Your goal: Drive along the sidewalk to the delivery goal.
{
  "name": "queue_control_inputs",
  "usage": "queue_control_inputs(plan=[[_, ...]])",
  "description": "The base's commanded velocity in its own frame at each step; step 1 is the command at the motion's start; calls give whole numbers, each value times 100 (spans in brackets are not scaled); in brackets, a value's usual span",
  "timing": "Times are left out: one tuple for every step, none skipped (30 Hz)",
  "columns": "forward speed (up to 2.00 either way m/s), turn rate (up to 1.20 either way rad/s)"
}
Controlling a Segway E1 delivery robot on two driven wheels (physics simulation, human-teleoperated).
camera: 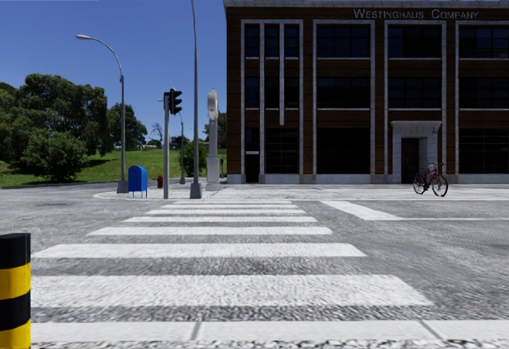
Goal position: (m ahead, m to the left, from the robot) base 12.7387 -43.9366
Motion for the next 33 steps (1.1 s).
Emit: queue_control_inputs(plan=[[200,0],[200,0],[200,0],[200,0],[200,0],[199,0],[199,0],[193,0],[181,0],[163,0],[163,0],[149,0],[137,0],[129,0],[129,0],[119,0],[108,0],[108,0],[103,0],[101,0],[100,0],[100,0],[100,0],[100,0],[100,0],[100,0],[100,0],[100,0],[100,0],[100,0],[105,0],[115,0],[115,0]])
